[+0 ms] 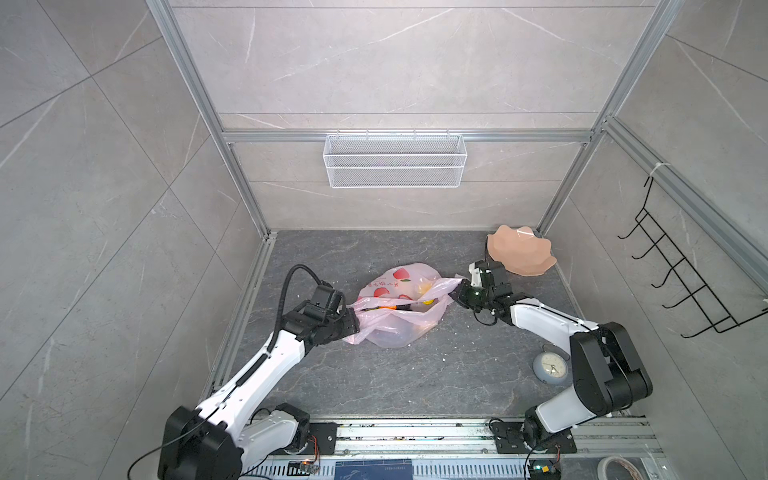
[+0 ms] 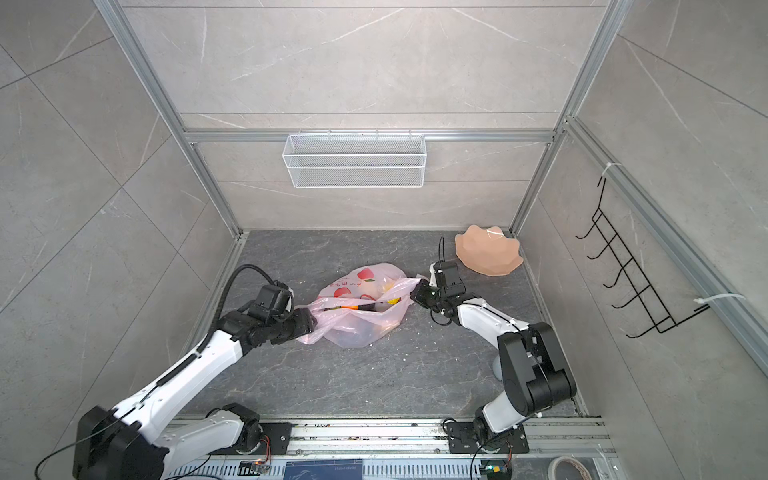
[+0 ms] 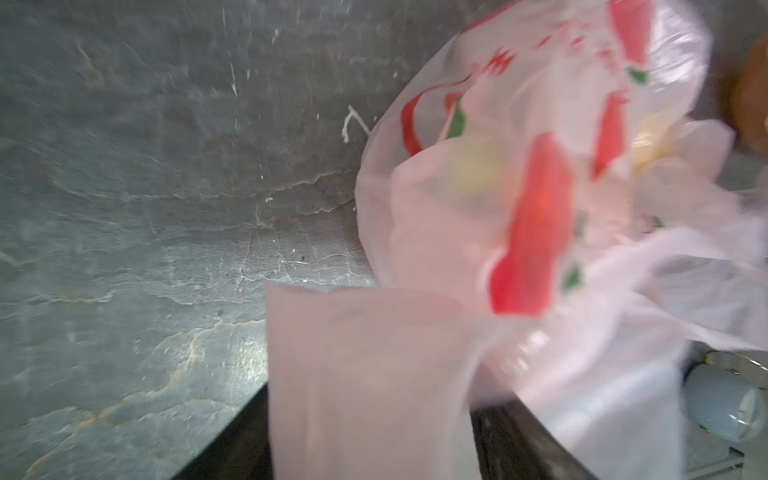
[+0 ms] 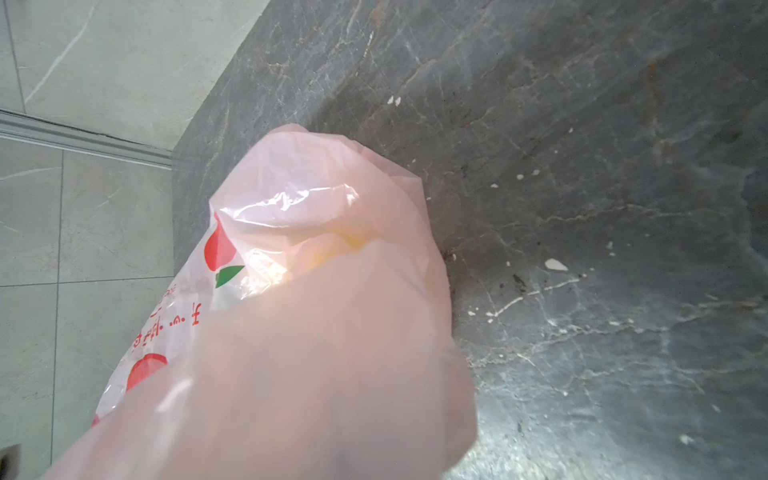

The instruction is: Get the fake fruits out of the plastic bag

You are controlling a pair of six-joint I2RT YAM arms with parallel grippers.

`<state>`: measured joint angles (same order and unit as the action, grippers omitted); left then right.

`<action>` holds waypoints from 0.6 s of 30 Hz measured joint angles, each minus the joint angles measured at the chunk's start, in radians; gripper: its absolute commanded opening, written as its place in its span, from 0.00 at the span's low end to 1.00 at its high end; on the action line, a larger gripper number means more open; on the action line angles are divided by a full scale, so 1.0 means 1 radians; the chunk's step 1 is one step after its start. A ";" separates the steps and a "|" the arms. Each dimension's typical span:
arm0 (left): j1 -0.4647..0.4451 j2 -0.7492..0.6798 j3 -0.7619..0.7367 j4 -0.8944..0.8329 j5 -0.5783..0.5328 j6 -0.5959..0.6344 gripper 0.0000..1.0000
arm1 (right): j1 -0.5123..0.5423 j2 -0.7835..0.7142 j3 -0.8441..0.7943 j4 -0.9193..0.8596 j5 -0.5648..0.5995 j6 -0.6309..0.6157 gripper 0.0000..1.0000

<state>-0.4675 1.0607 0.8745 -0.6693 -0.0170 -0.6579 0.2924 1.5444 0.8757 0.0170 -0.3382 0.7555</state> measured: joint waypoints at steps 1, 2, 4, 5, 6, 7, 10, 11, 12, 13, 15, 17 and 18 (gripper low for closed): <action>-0.013 -0.023 0.032 -0.031 -0.022 0.007 0.75 | 0.001 -0.013 0.000 -0.001 -0.001 -0.005 0.00; -0.034 -0.049 0.076 -0.074 -0.054 0.016 0.77 | 0.002 -0.033 0.000 -0.002 -0.002 -0.011 0.00; -0.083 -0.076 0.150 -0.145 -0.102 0.038 0.80 | 0.010 -0.066 0.000 -0.003 -0.002 -0.020 0.00; -0.109 -0.080 0.185 -0.178 -0.121 0.050 0.83 | 0.018 -0.083 0.000 -0.006 0.002 -0.027 0.00; -0.134 -0.081 0.217 -0.212 -0.142 0.061 0.83 | 0.025 -0.094 0.001 -0.010 0.005 -0.034 0.00; -0.159 -0.081 0.251 -0.241 -0.162 0.074 0.83 | 0.037 -0.106 0.002 -0.017 0.010 -0.042 0.00; -0.227 -0.069 0.351 -0.318 -0.223 0.118 0.81 | 0.066 -0.118 0.008 -0.036 0.018 -0.064 0.00; -0.248 -0.056 0.389 -0.331 -0.239 0.143 0.79 | 0.074 -0.121 0.009 -0.044 0.021 -0.070 0.00; -0.264 -0.036 0.417 -0.335 -0.248 0.163 0.79 | 0.078 -0.124 0.009 -0.051 0.023 -0.072 0.00; -0.283 -0.009 0.446 -0.334 -0.258 0.186 0.79 | 0.083 -0.129 0.009 -0.059 0.027 -0.075 0.00; -0.321 0.058 0.498 -0.328 -0.286 0.243 0.85 | 0.086 -0.137 0.009 -0.067 0.032 -0.079 0.00; -0.354 0.166 0.546 -0.311 -0.319 0.317 0.90 | 0.086 -0.146 0.009 -0.071 0.037 -0.079 0.00; -0.361 0.210 0.561 -0.302 -0.329 0.347 0.91 | 0.086 -0.148 0.010 -0.073 0.039 -0.079 0.00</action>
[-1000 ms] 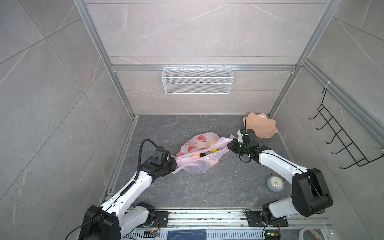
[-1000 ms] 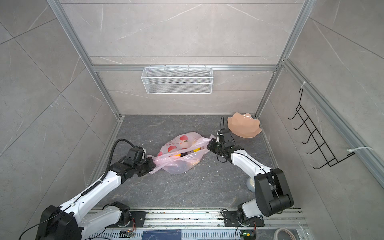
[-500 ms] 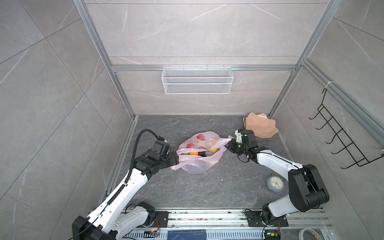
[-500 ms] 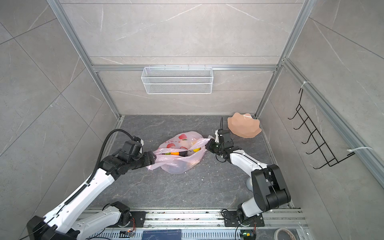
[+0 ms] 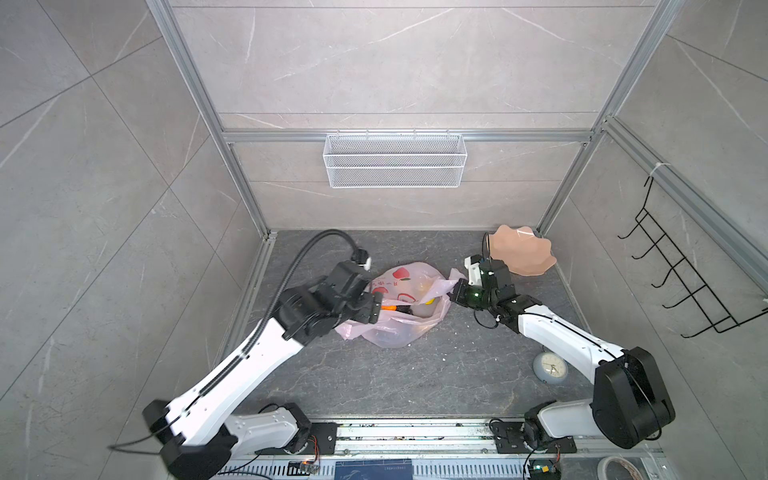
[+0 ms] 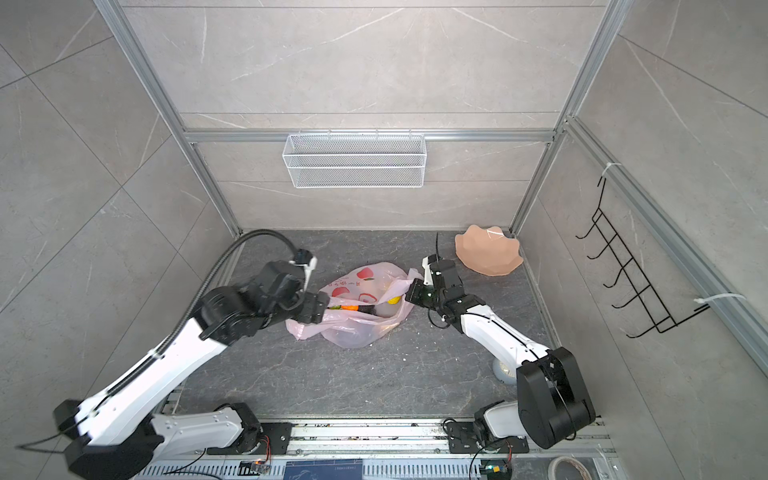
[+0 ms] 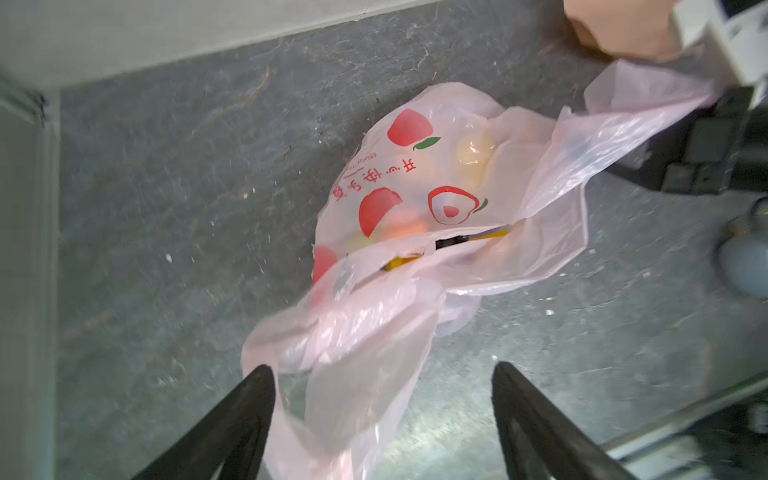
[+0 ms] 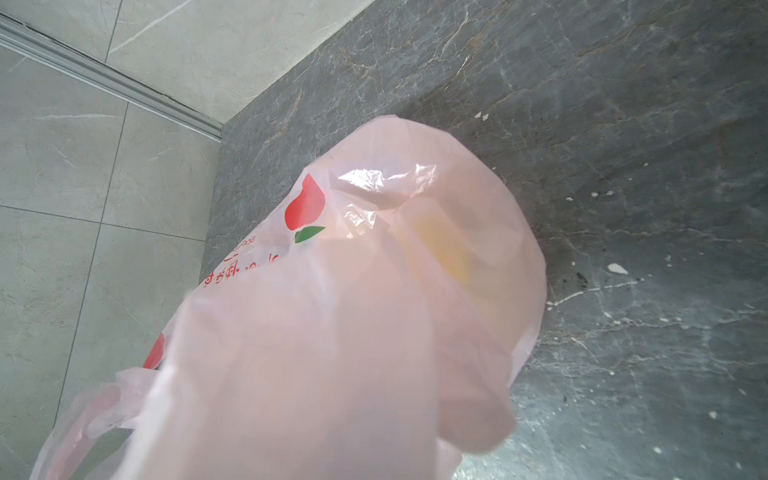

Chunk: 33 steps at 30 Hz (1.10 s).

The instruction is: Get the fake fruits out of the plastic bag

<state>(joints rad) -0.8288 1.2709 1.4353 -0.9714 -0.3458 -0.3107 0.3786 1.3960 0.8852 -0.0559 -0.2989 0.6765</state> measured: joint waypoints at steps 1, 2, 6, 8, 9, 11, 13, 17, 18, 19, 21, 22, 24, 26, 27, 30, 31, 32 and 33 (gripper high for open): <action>-0.007 0.073 0.019 0.010 -0.014 0.039 0.91 | 0.000 -0.002 0.001 -0.001 0.001 0.000 0.00; -0.010 0.142 0.036 0.017 -0.021 0.080 0.92 | 0.000 -0.005 0.002 -0.002 0.002 0.000 0.00; -0.009 0.326 0.055 0.039 -0.027 0.212 0.92 | 0.000 -0.019 0.005 -0.010 0.008 -0.001 0.00; -0.009 0.365 0.055 0.042 -0.014 0.280 0.92 | 0.000 -0.031 0.005 -0.016 0.011 -0.001 0.00; -0.009 0.373 0.057 0.042 -0.011 0.306 0.92 | 0.000 -0.036 0.005 -0.018 0.012 -0.002 0.00; -0.009 0.391 0.081 0.034 -0.002 0.352 0.92 | 0.000 -0.045 0.005 -0.021 0.015 -0.005 0.00; -0.008 0.420 0.115 0.039 -0.016 0.379 0.90 | 0.000 -0.050 0.005 -0.023 0.015 -0.006 0.00; 0.011 0.488 0.158 0.076 -0.048 0.395 0.84 | 0.000 -0.050 0.005 -0.024 0.015 -0.008 0.00; 0.027 0.504 0.159 0.094 -0.045 0.394 0.82 | 0.000 -0.051 0.005 -0.024 0.015 -0.011 0.00; 0.046 0.520 0.158 0.107 -0.038 0.395 0.80 | 0.000 -0.054 0.005 -0.026 0.015 -0.015 0.00; 0.080 0.544 0.159 0.127 -0.028 0.395 0.77 | 0.000 -0.063 0.005 -0.032 0.015 -0.020 0.00; 0.098 0.558 0.163 0.135 -0.018 0.394 0.73 | 0.000 -0.069 0.005 -0.035 0.016 -0.023 0.00; 0.129 0.587 0.177 0.147 0.004 0.391 0.62 | 0.000 -0.079 0.005 -0.040 0.019 -0.029 0.00; 0.156 0.615 0.203 0.154 0.034 0.385 0.46 | 0.000 -0.084 0.007 -0.044 0.023 -0.040 0.00; 0.166 0.626 0.216 0.160 0.045 0.377 0.37 | 0.000 -0.084 0.008 -0.045 0.026 -0.044 0.00; 0.206 0.661 0.280 0.166 0.108 0.303 0.14 | 0.001 -0.080 0.014 -0.047 0.043 -0.054 0.00; 0.219 0.663 0.292 0.173 0.127 0.275 0.05 | 0.001 -0.072 0.022 -0.048 0.053 -0.062 0.00; 0.233 0.662 0.300 0.179 0.147 0.248 0.00 | 0.001 -0.061 0.031 -0.049 0.062 -0.069 0.00; 0.246 0.660 0.302 0.191 0.163 0.219 0.00 | 0.001 -0.047 0.040 -0.049 0.069 -0.073 0.00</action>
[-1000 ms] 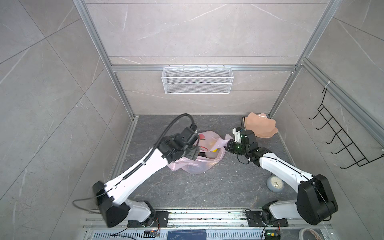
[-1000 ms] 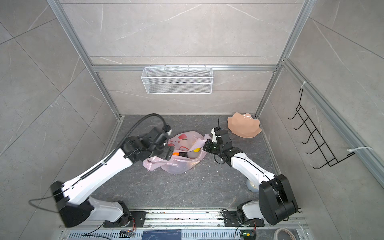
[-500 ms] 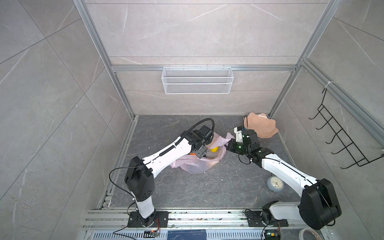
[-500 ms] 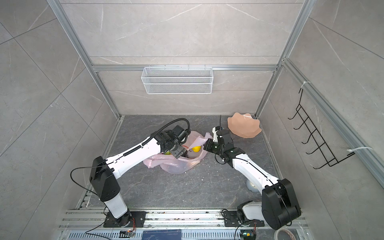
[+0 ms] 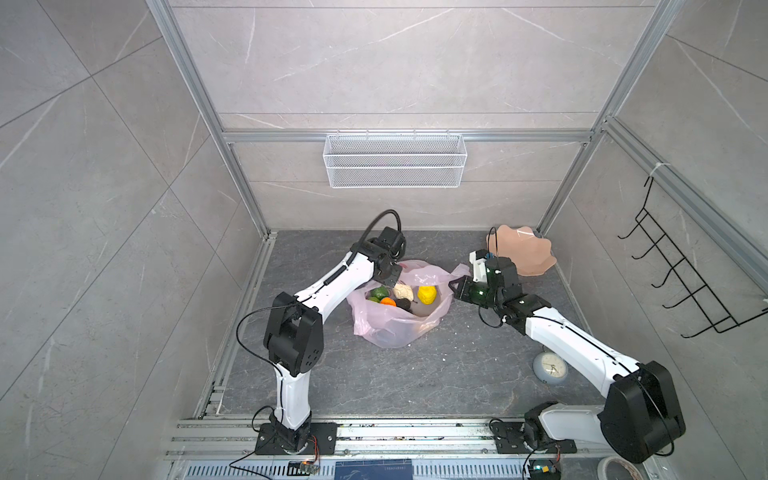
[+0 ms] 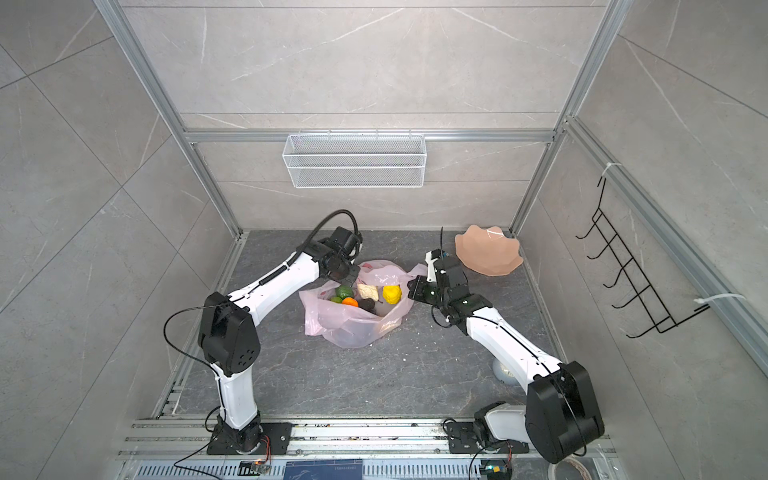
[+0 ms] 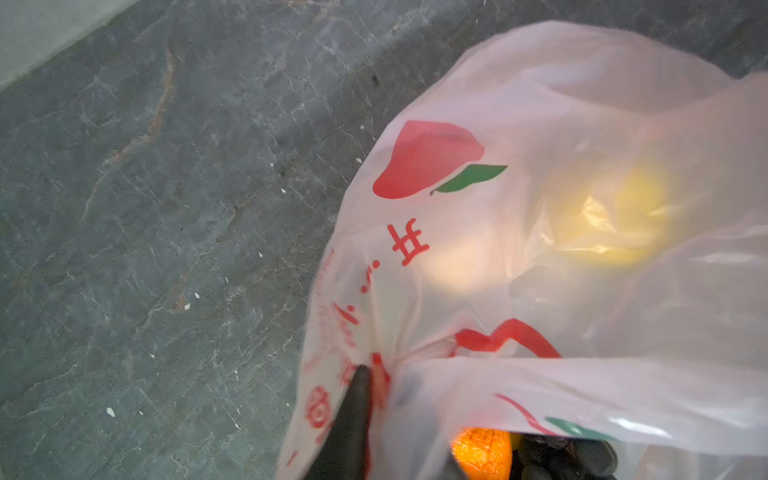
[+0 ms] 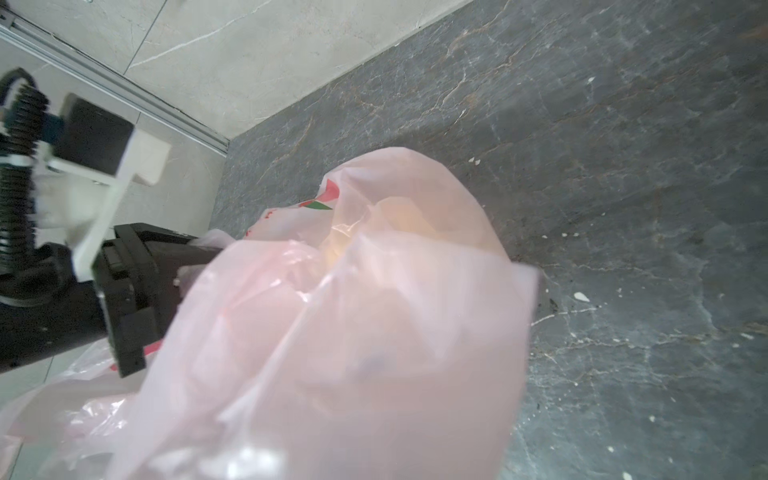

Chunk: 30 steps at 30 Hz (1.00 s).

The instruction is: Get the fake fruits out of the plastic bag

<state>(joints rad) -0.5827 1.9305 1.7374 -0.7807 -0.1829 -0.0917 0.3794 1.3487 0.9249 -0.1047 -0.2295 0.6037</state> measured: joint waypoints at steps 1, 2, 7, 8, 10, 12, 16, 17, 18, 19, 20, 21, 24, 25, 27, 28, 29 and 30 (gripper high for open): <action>0.018 -0.006 -0.003 0.012 0.016 -0.036 0.00 | 0.000 0.016 0.010 0.000 0.008 -0.006 0.00; 0.035 -0.015 -0.014 0.027 0.034 -0.068 0.00 | 0.000 0.038 0.022 0.000 0.017 -0.014 0.00; 0.174 -0.163 -0.202 0.137 0.166 -0.231 0.00 | 0.016 0.173 0.105 0.011 0.012 -0.034 0.00; 0.206 -0.215 -0.248 0.156 0.184 -0.259 0.00 | 0.032 0.203 0.130 0.012 0.008 -0.040 0.00; 0.242 -0.311 -0.312 0.175 0.195 -0.301 0.00 | 0.069 0.254 0.188 0.011 0.009 -0.050 0.00; 0.263 -0.412 -0.357 0.193 0.193 -0.336 0.00 | 0.108 0.303 0.259 0.007 0.017 -0.060 0.00; 0.266 -0.608 -0.441 0.254 0.212 -0.399 0.00 | 0.138 0.413 0.426 -0.013 0.044 -0.066 0.13; 0.264 -0.640 -0.459 0.266 0.222 -0.412 0.00 | 0.138 0.441 0.467 -0.026 0.057 -0.068 0.25; 0.262 -0.659 -0.473 0.274 0.232 -0.422 0.00 | 0.136 0.461 0.497 -0.037 0.068 -0.075 0.36; 0.262 -0.669 -0.485 0.282 0.240 -0.430 0.00 | 0.134 0.472 0.512 -0.042 0.075 -0.080 0.46; 0.262 -0.672 -0.497 0.290 0.249 -0.435 0.00 | 0.133 0.474 0.513 -0.048 0.083 -0.083 0.53; 0.262 -0.667 -0.513 0.302 0.258 -0.441 0.00 | 0.131 0.473 0.512 -0.059 0.088 -0.084 0.61; 0.262 -0.632 -0.558 0.320 0.273 -0.455 0.00 | 0.129 0.436 0.465 -0.071 0.103 -0.087 0.75; 0.262 -0.616 -0.574 0.322 0.276 -0.458 0.00 | 0.130 0.410 0.438 -0.083 0.106 -0.086 0.78; 0.262 -0.595 -0.606 0.334 0.289 -0.463 0.00 | 0.138 0.346 0.387 -0.104 0.117 -0.088 0.79; 0.262 -0.590 -0.617 0.336 0.292 -0.467 0.00 | 0.148 0.302 0.358 -0.117 0.126 -0.090 0.79; 0.262 -0.586 -0.623 0.337 0.295 -0.470 0.00 | 0.162 0.260 0.337 -0.131 0.133 -0.092 0.79; 0.262 -0.583 -0.624 0.339 0.298 -0.471 0.00 | 0.178 0.218 0.318 -0.138 0.137 -0.093 0.79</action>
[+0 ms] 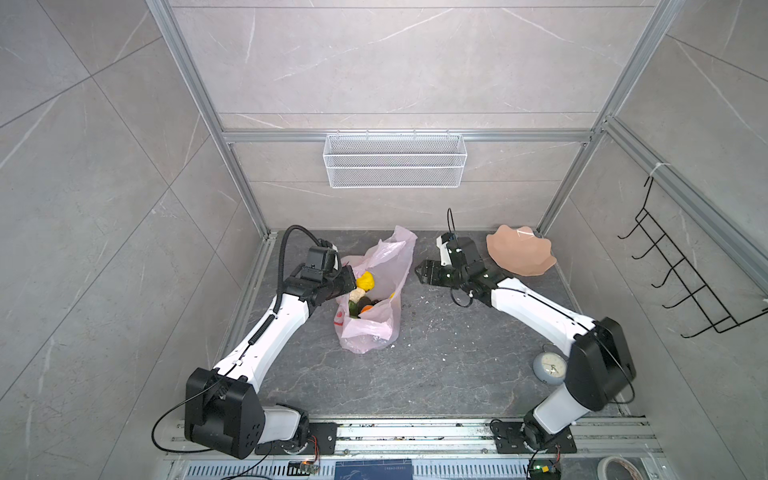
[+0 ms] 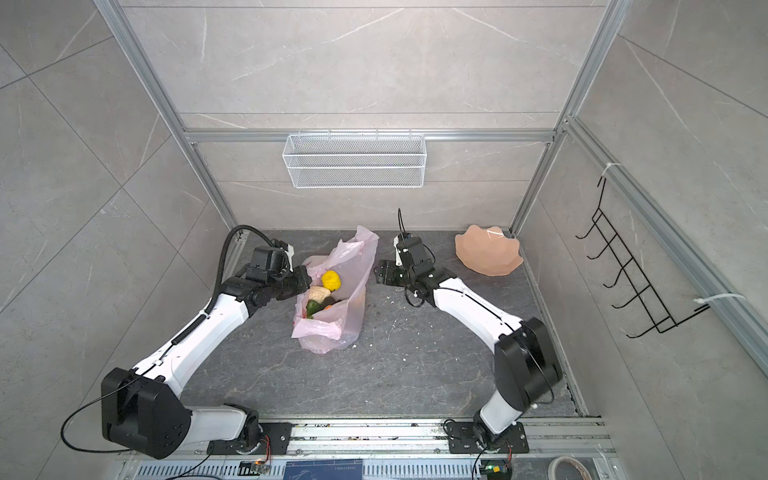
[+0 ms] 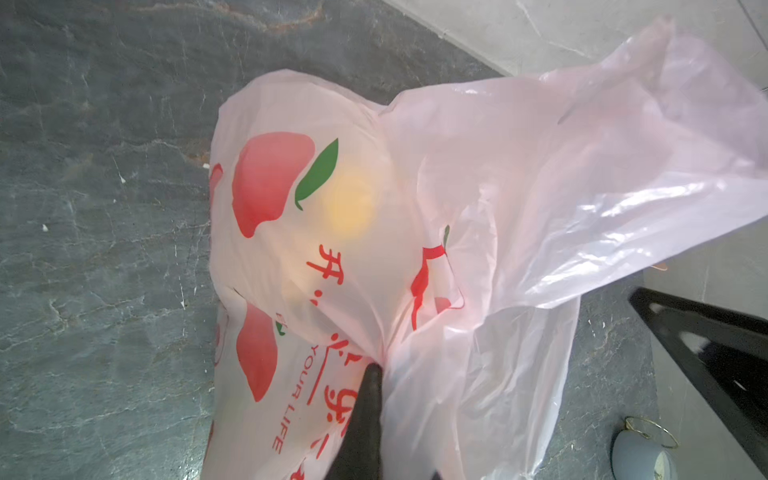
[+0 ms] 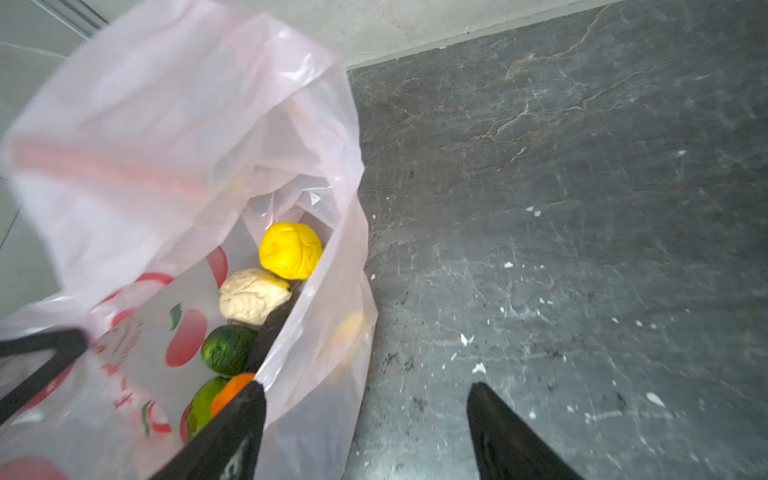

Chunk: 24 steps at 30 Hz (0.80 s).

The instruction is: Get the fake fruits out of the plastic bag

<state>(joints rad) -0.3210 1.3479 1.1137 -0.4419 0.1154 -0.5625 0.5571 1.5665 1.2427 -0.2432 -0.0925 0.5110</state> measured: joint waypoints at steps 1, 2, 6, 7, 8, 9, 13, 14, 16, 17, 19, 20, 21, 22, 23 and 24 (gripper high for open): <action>0.000 0.001 0.000 0.006 0.001 -0.002 0.00 | 0.021 -0.047 -0.019 -0.005 0.003 0.000 0.79; 0.000 0.001 0.000 0.012 0.003 -0.003 0.00 | 0.042 -0.098 -0.039 -0.008 0.003 0.001 0.80; 0.000 0.001 0.000 0.033 0.018 -0.004 0.00 | 0.112 -0.232 -0.079 -0.014 0.000 0.035 0.80; 0.000 0.001 -0.001 0.037 0.019 -0.007 0.00 | 0.133 -0.247 -0.080 -0.015 0.002 0.051 0.80; 0.000 0.001 -0.002 0.042 0.020 -0.010 0.00 | 0.151 -0.248 -0.080 -0.013 0.003 0.064 0.80; 0.000 0.001 -0.004 0.047 0.021 -0.012 0.00 | 0.172 -0.245 -0.079 -0.012 0.007 0.078 0.80; -0.004 0.001 -0.017 0.054 0.022 -0.024 0.00 | 0.270 -0.157 -0.028 -0.055 0.030 0.119 0.81; -0.006 0.001 -0.019 0.054 0.022 -0.028 0.00 | 0.297 -0.117 0.006 -0.071 0.045 0.125 0.82; -0.011 0.001 -0.020 0.054 0.022 -0.035 0.00 | 0.336 -0.058 0.057 -0.097 0.070 0.135 0.83; -0.014 0.001 -0.020 0.054 0.022 -0.039 0.00 | 0.356 -0.032 0.077 -0.104 0.082 0.143 0.84; -0.023 0.001 -0.020 0.055 0.022 -0.044 0.00 | 0.387 0.004 0.092 -0.113 0.097 0.162 0.84; -0.028 0.001 -0.020 0.055 0.021 -0.045 0.00 | 0.398 0.018 0.092 -0.116 0.101 0.173 0.83; -0.034 0.001 -0.020 0.055 0.021 -0.048 0.00 | 0.407 0.033 0.092 -0.124 0.104 0.185 0.82; -0.039 0.001 -0.020 0.055 0.019 -0.049 0.00 | 0.412 0.045 0.091 -0.127 0.105 0.196 0.80; -0.043 0.000 -0.021 0.055 0.018 -0.051 0.00 | 0.415 0.055 0.089 -0.127 0.105 0.206 0.79; -0.046 -0.001 -0.022 0.055 0.017 -0.053 0.00 | 0.417 0.064 0.085 -0.126 0.105 0.216 0.78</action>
<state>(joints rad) -0.3672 1.3468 1.0916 -0.3866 0.1326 -0.6159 0.9745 1.6306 1.3281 -0.3695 0.0120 0.7273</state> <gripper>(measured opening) 0.056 0.793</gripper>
